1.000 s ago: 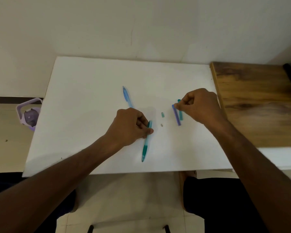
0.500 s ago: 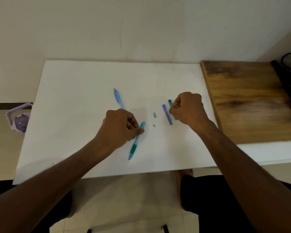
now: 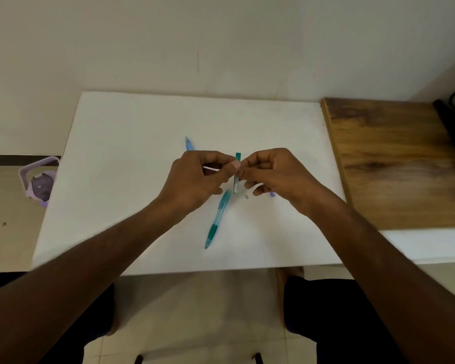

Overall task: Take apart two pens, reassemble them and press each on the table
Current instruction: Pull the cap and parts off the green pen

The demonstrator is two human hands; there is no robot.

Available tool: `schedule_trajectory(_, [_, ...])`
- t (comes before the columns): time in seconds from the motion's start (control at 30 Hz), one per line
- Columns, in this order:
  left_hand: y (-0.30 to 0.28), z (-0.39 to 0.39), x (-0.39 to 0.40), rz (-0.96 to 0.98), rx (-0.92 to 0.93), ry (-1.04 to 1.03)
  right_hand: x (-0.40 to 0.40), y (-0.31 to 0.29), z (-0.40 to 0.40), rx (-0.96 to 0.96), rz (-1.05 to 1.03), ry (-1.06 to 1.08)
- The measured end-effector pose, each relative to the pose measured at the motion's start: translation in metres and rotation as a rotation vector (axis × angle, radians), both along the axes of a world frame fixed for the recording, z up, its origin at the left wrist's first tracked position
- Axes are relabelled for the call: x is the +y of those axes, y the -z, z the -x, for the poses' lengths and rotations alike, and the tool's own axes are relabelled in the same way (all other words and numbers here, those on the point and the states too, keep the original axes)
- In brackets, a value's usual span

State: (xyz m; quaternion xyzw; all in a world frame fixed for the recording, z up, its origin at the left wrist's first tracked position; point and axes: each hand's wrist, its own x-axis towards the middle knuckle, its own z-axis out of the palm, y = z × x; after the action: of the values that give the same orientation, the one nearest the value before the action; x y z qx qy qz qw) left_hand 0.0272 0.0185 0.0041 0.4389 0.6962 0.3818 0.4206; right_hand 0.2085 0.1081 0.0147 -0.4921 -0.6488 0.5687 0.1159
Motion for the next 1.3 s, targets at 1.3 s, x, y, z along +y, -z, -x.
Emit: schedule_trajectory(1.3, [-0.012, -0.001, -0.008, -0.044, 0.029, 0.025, 0.032, 0.016, -0.052, -0.470, -0.218, 0.206])
